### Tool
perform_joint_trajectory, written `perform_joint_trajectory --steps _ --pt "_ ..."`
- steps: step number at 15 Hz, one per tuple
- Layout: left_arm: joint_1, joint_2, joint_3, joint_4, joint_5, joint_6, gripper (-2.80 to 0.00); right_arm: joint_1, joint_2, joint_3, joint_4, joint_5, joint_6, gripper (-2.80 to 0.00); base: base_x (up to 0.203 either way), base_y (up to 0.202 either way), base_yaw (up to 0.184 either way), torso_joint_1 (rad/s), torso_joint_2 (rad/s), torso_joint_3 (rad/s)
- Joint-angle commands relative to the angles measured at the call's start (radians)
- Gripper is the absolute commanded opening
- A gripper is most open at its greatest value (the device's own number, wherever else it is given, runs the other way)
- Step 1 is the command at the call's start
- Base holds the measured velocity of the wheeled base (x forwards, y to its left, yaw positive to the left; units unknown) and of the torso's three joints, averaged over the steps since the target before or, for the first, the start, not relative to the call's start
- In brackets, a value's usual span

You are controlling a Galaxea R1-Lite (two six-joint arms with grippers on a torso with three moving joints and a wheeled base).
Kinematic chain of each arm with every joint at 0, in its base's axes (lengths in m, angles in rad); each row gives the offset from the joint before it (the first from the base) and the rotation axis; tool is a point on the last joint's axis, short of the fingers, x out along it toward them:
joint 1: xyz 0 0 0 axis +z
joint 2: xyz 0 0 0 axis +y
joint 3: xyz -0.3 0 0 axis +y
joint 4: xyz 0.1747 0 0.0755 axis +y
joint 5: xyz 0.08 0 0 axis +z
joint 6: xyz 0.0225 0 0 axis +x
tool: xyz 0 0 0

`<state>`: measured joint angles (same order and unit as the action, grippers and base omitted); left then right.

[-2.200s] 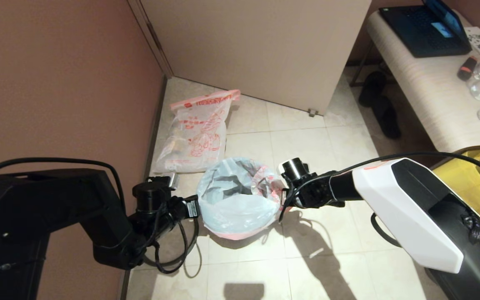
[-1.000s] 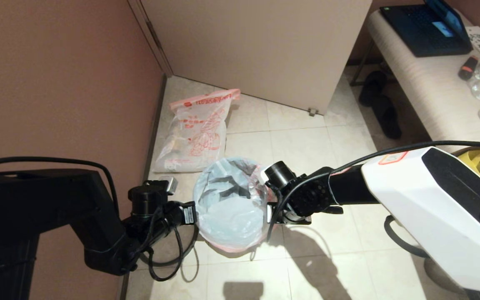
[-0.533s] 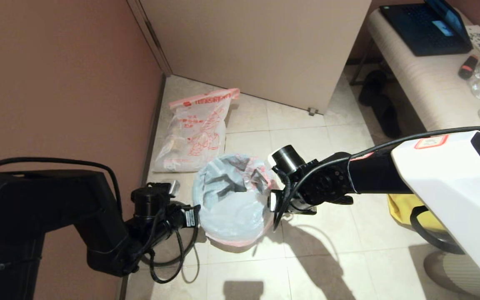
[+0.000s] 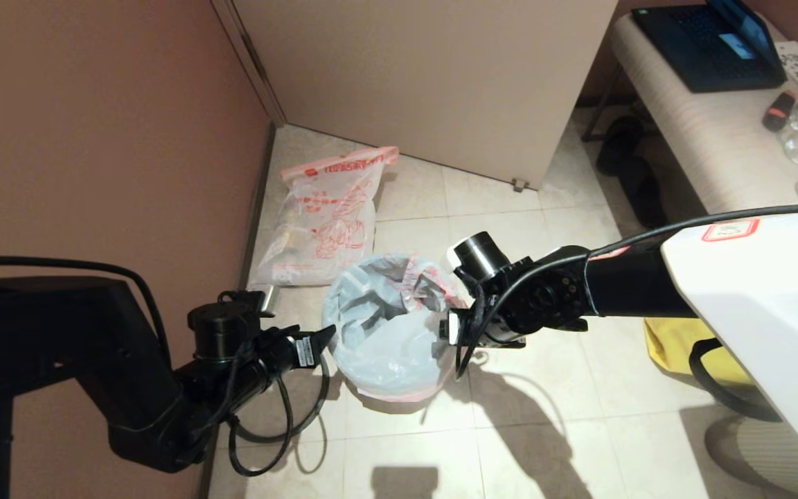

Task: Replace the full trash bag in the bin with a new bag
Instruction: Put the new garbage bag on the trash can

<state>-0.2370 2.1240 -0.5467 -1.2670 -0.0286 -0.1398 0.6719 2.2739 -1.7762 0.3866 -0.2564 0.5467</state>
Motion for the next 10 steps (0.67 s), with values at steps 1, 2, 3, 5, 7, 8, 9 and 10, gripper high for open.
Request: perform_joint_trajectory --steps 1,2,3,5,7,8,9,10 --pt "-0.001 -0.016 -0.006 -0.015 0.006 -0.003 -2.80 0.002 -0.004 0.000 -0.011 -0.001 -0.027 -2.80 0.000 0.000 0.000 0.000 0.00 0.000" --pt "-0.001 -0.013 -0.006 -0.017 0.006 -0.007 -2.80 0.002 -0.002 0.000 -0.047 0.005 -0.045 -2.80 0.000 0.000 0.000 0.000 0.00 0.000" --pt "0.003 0.000 -0.009 -0.026 0.006 -0.008 -2.80 0.004 0.004 0.000 -0.104 0.015 -0.074 -2.80 0.000 0.000 0.000 0.000 0.00 0.000" --pt "0.015 0.047 -0.021 -0.075 0.006 -0.010 -2.80 0.005 0.035 -0.019 -0.180 0.040 -0.164 -2.80 0.000 0.000 0.000 0.000 0.00 0.000" --pt "0.025 0.115 -0.026 -0.180 0.007 -0.009 -2.80 0.007 0.121 -0.096 -0.247 0.066 -0.250 -2.80 0.000 0.000 0.000 0.000 0.00 0.000" --pt "0.027 0.146 -0.027 -0.227 0.007 -0.010 -2.80 0.008 0.171 -0.140 -0.265 0.070 -0.301 -2.80 0.000 0.000 0.000 0.000 0.00 0.000" --pt "0.030 0.179 -0.029 -0.276 0.008 -0.009 -2.80 0.008 0.224 -0.172 -0.290 0.076 -0.361 -2.80 0.000 0.000 0.000 0.000 0.00 0.000" --pt "0.037 0.196 -0.039 -0.303 0.010 -0.008 -2.80 0.009 0.275 -0.186 -0.341 0.081 -0.424 -2.80 0.000 0.000 0.000 0.000 0.00 0.000"
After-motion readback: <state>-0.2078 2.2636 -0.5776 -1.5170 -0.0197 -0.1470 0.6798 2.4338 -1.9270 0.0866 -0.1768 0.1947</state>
